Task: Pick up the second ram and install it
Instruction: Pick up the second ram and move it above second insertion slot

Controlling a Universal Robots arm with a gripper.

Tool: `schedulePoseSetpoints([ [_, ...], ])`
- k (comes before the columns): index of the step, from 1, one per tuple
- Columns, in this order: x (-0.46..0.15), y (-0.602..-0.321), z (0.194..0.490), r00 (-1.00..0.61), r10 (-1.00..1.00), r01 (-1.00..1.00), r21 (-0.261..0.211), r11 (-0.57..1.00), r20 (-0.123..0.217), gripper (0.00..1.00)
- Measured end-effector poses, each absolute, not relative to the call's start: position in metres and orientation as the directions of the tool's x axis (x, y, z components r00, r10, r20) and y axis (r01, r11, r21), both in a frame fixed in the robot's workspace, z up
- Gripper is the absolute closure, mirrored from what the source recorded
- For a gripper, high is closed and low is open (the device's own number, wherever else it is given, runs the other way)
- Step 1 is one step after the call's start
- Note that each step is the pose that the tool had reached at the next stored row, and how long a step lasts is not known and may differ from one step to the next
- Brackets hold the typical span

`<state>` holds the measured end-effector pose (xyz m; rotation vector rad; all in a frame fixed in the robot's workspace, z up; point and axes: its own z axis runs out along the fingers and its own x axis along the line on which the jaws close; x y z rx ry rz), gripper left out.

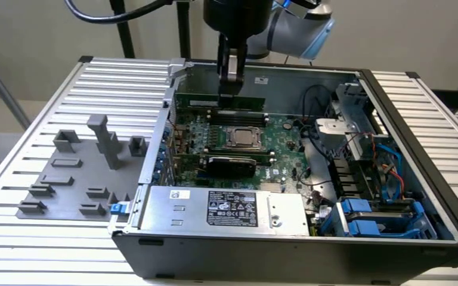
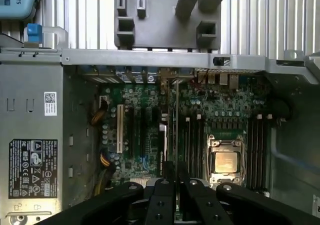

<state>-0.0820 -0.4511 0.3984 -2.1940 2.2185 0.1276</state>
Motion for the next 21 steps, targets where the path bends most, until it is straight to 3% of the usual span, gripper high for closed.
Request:
schedulePoseSetpoints([
  [21, -0.049, -0.389, 0.364, -0.013, -0.997, -0.999, 0.045, 0.009, -0.071, 0.87],
])
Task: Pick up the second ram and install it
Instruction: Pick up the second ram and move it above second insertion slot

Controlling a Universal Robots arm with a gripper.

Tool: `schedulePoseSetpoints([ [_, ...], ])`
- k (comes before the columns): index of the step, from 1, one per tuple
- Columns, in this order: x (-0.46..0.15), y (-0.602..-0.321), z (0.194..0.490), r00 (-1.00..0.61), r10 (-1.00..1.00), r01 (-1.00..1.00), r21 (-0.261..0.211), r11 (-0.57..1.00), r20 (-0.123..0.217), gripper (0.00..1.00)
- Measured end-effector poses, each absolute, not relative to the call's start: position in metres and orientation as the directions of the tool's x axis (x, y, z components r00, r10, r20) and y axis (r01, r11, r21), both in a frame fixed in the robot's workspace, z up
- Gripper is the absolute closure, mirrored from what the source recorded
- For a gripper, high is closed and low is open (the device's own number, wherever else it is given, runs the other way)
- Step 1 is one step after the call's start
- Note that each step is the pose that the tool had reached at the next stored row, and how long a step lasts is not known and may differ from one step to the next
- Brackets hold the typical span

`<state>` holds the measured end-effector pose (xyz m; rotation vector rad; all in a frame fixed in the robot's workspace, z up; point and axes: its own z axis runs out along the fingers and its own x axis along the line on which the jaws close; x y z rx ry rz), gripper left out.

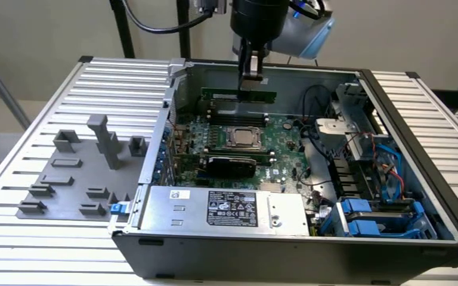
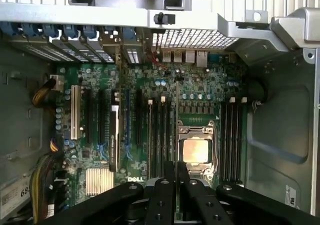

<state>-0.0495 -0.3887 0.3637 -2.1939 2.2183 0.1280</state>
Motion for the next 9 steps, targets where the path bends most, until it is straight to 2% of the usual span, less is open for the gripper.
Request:
schedulePoseSetpoints([
  [9, -0.033, -0.387, 0.347, -0.022, -0.997, -0.999, 0.045, 0.018, -0.077, 0.87],
])
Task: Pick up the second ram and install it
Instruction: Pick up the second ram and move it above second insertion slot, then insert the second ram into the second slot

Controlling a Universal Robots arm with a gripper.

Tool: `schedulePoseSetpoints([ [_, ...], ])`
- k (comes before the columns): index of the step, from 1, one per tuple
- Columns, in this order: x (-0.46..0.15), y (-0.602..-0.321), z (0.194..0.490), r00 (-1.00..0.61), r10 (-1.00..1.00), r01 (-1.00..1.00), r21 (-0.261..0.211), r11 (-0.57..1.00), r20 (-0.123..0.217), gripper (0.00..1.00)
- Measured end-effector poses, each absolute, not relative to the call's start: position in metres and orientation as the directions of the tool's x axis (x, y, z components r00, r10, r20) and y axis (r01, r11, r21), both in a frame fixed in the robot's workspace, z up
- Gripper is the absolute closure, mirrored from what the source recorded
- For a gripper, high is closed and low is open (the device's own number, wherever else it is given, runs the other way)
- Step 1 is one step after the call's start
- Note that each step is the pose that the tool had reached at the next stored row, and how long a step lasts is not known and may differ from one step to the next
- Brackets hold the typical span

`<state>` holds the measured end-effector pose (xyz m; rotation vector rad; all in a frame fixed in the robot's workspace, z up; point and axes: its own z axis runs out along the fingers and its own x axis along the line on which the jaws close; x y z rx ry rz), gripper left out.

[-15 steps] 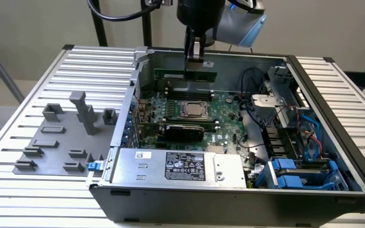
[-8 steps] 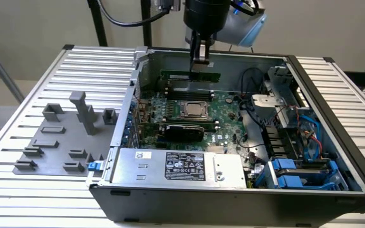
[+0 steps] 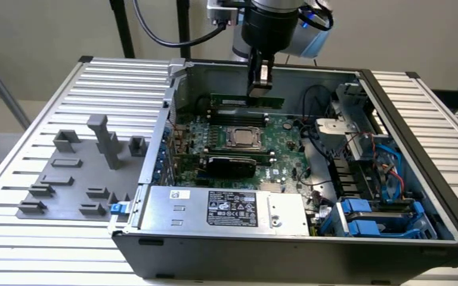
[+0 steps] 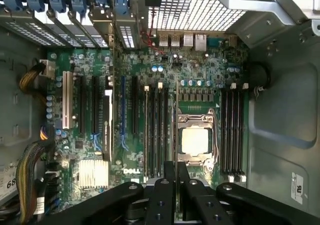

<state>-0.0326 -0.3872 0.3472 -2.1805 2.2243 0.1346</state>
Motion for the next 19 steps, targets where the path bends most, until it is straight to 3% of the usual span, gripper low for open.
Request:
schedulePoseSetpoints([
  [19, -0.0325, -0.3872, 0.3455, -0.022, -0.997, -0.999, 0.045, 0.018, -0.077, 0.87],
])
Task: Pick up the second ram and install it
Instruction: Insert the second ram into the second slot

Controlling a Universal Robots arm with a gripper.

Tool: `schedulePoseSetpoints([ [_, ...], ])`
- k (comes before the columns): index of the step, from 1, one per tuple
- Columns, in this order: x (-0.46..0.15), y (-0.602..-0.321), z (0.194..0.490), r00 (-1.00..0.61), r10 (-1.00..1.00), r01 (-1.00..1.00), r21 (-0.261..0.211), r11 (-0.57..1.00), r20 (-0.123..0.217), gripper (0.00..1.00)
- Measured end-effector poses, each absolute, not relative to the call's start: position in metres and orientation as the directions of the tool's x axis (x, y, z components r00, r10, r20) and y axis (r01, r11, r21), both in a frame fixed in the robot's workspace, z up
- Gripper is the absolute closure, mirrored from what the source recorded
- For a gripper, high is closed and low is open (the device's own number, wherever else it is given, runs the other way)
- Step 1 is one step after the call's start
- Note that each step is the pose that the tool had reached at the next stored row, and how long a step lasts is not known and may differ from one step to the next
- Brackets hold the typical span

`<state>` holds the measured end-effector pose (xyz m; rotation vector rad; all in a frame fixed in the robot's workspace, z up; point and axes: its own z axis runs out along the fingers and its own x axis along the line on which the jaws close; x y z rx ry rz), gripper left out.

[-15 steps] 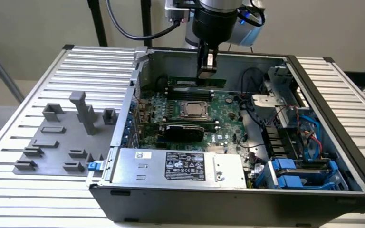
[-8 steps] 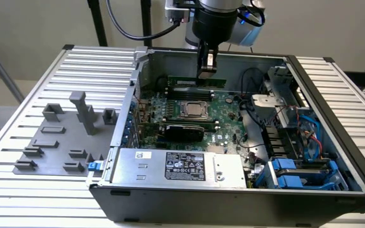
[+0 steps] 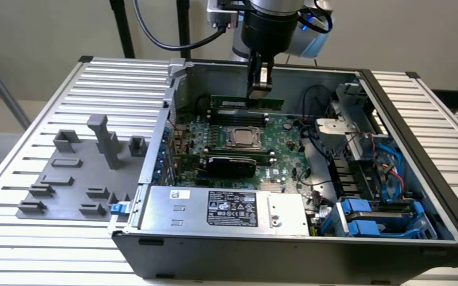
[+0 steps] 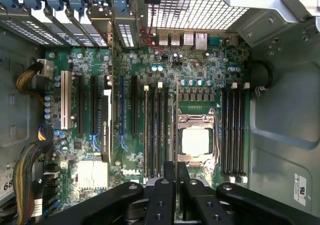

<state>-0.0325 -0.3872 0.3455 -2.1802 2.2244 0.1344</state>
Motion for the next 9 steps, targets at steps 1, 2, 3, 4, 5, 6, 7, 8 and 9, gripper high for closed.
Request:
schedulePoseSetpoints([
  [1, -0.033, -0.387, 0.345, -0.022, -0.997, -0.999, 0.045, 0.018, -0.078, 0.87],
  [2, -0.033, -0.387, 0.344, -0.022, -0.997, -0.999, 0.044, 0.018, -0.078, 0.87],
  [3, -0.033, -0.387, 0.342, -0.022, -0.997, -0.999, 0.045, 0.018, -0.078, 0.87],
  [4, -0.033, -0.387, 0.340, -0.022, -0.997, -0.999, 0.045, 0.018, -0.077, 0.87],
  [5, -0.032, -0.387, 0.339, -0.022, -0.997, -0.999, 0.045, 0.018, -0.077, 0.87],
  [6, -0.032, -0.387, 0.337, -0.022, -0.997, -0.999, 0.045, 0.018, -0.077, 0.87],
  [7, -0.032, -0.387, 0.335, -0.022, -0.997, -0.999, 0.045, 0.018, -0.078, 0.87],
  [8, -0.032, -0.387, 0.333, -0.022, -0.997, -0.999, 0.045, 0.018, -0.078, 0.87],
  [9, -0.033, -0.387, 0.331, -0.022, -0.997, -0.999, 0.045, 0.018, -0.077, 0.87],
])
